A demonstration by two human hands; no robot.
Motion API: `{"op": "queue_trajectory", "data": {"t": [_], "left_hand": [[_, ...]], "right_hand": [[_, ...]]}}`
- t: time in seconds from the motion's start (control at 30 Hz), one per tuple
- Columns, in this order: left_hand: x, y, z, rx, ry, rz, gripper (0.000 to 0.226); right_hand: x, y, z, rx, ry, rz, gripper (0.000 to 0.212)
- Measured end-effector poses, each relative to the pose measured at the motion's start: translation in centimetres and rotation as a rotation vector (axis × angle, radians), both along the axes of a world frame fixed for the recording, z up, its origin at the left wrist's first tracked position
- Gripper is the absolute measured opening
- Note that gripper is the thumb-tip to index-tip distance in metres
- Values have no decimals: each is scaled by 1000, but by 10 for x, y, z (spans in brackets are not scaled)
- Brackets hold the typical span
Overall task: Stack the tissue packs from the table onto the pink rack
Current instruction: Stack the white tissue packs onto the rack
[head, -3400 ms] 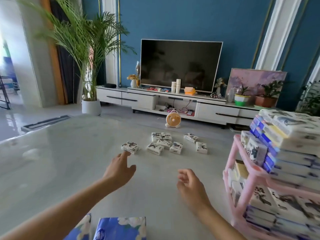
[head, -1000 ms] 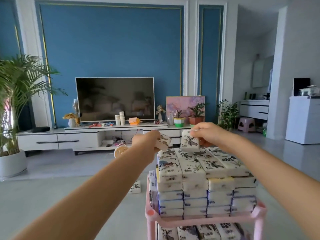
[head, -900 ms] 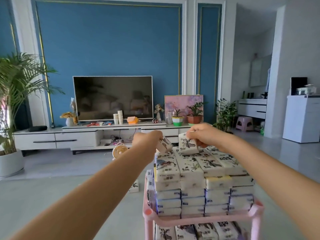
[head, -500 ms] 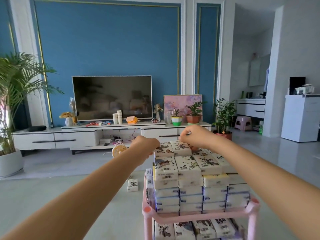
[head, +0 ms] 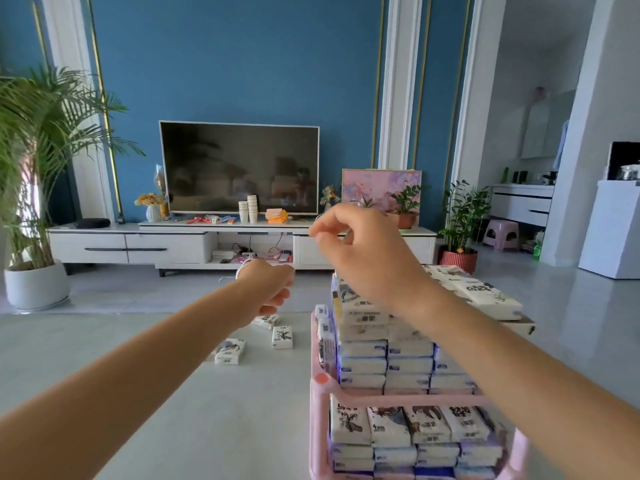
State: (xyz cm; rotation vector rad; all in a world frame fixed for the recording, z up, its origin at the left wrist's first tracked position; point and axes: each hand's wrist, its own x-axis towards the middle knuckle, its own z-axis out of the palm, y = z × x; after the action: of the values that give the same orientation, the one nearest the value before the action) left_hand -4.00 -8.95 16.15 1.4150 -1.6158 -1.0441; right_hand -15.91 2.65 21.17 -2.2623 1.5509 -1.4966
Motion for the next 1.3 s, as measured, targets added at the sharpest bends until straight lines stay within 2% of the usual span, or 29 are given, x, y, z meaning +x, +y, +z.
{"op": "queue_trajectory", "data": {"t": [0.07, 0.13, 0.2, 0.27, 0.37, 0.47, 0.5, 0.57, 0.63, 0.7, 0.83, 0.9, 0.97, 1.07, 1.13, 1.2, 1.3], "left_hand": [[32, -9, -21, -67, -68, -45, 15], [68, -20, -48, -119, -224, -34, 18], [104, -28, -75, -121, -427, 52, 18], [139, -32, -102, -125, -616, 114, 16], [188, -34, -146, -156, -696, 154, 16], [218, -44, -192, -211, -822, 168, 35], [221, -48, -204, -275, -940, 151, 38], [219, -66, -225, -474, -1089, 96, 42], [210, -93, -239, -632, -1071, 79, 43], [196, -117, -241, -663, -968, 64, 41], [167, -164, -242, -699, -879, 18, 61], [156, -180, -243, -642, -910, -60, 72], [150, -187, -244, -551, -929, -108, 69], [147, -181, -239, -562, -951, -53, 67], [148, -164, -233, -520, -982, -62, 62], [156, -143, -228, -387, -985, -78, 55], [176, -106, -214, -167, -896, -72, 54]], "right_hand": [[48, 15, -32, 113, -189, 259, 16], [92, 11, -82, 255, -335, 365, 19], [125, -16, -142, 377, -401, 285, 20], [143, -52, -196, 450, -387, 138, 22], [155, -98, -261, 527, -365, -41, 29], [164, -137, -288, 416, -344, -196, 46], [166, -152, -289, 328, -351, -241, 51], [168, -188, -285, 153, -273, -302, 48], [166, -222, -275, 49, -126, -296, 50], [161, -249, -271, 45, -96, -300, 61], [150, -273, -284, 169, -195, -341, 78], [146, -281, -289, 304, -88, -312, 82], [144, -285, -291, 463, 79, -282, 80], [140, -284, -290, 533, 68, -275, 72], [138, -278, -289, 519, 93, -259, 59], [138, -271, -288, 506, 173, -221, 45], [139, -257, -282, 521, 287, -173, 39]]}}
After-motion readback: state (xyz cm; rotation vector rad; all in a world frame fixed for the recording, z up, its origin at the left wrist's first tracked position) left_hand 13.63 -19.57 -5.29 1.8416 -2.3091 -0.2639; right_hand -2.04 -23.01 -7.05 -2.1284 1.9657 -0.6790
